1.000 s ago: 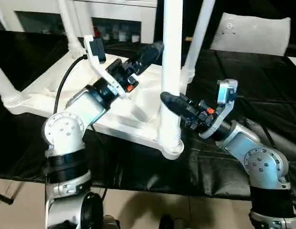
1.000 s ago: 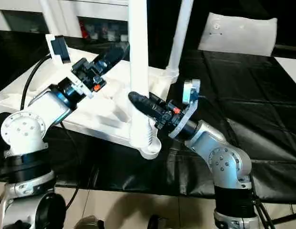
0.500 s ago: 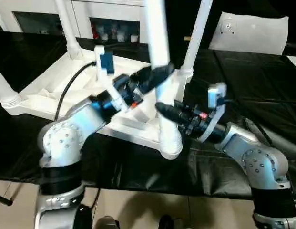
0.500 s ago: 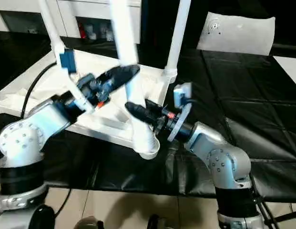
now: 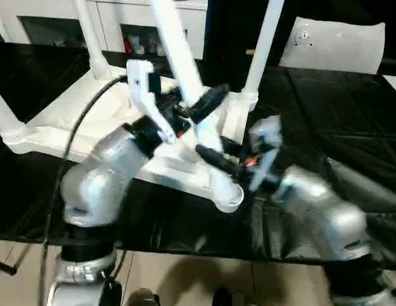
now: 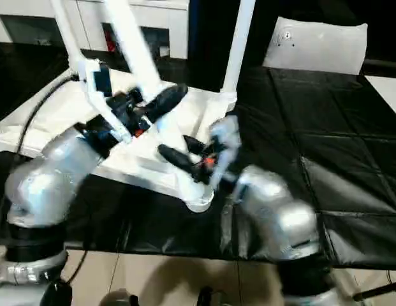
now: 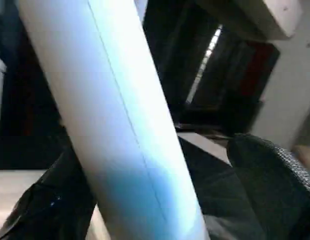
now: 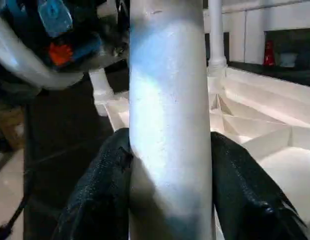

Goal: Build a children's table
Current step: Pick table leg

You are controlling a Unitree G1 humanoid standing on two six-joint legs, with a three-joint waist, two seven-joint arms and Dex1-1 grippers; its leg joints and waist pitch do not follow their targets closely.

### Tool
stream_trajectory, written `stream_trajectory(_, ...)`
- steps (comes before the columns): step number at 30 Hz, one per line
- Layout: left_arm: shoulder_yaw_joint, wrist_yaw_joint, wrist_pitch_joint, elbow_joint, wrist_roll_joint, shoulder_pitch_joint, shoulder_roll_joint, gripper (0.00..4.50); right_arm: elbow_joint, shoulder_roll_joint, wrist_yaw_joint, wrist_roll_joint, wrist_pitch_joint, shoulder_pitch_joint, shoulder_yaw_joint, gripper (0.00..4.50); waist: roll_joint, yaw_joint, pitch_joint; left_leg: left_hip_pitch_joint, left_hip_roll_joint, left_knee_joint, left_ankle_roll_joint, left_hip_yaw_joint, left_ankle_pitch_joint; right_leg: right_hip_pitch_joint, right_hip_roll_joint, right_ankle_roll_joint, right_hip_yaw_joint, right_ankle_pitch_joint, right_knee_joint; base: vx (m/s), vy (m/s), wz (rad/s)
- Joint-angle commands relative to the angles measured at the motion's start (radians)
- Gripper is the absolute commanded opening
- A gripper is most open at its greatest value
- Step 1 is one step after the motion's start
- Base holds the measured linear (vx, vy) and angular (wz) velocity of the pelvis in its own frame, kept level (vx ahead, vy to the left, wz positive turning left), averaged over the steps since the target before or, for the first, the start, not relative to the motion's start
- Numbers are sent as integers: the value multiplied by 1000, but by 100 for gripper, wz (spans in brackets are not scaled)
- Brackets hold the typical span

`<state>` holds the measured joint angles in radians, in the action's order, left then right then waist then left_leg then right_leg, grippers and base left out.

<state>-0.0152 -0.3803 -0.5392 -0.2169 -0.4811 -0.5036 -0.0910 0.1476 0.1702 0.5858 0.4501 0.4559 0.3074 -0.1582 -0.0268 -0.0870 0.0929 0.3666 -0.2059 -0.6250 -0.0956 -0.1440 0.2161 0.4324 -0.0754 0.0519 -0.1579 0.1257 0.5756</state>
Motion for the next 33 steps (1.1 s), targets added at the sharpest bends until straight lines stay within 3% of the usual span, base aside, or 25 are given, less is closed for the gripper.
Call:
stream_trajectory(1, 35, 19, 43, -30, 41, 15, 7, 392, 3, -2, -21, -14, -29, 2, 6, 184, 9, 3, -93, 5, -16, 72, 36, -2, 82, -84, -64, -54, 52, 415, -86, 0, 0, 0)
stream_trajectory(8, 75, 50, 56, -73, 69, 78, 23, 392, -15, -22, -44, -47, -77, -6, 5, 184, 9, 7, -87, 5, -18, 73, 38, -3, 111, -81, -63, -45, 53, 426, -87, 0, 0, 0)
stream_trajectory(9, 91, 60, 87, -81, 96, 97, 31, 392, -30, -33, -49, -64, -98, -5, 6, 184, 5, 9, -86, 6, -15, 73, 40, -4, 121, -81, -62, -55, 52, 444, -91, 0, 0, 0)
stream_trajectory(17, 108, 70, 125, -70, 136, 108, 32, 390, -42, -37, -51, -73, -116, -1, 0, 184, 7, 13, -85, 4, -15, 74, 40, -2, 138, -79, -60, -81, 49, 463, -96, 0, 0, 0)
stream_trajectory(33, 133, 60, 166, -42, 197, 111, 5, 244, -54, -47, -37, -89, -146, -2, -11, 184, 9, 24, -88, 6, -16, 73, 46, -1, 127, -82, -63, -43, 53, 428, -88, 0, 0, 0)
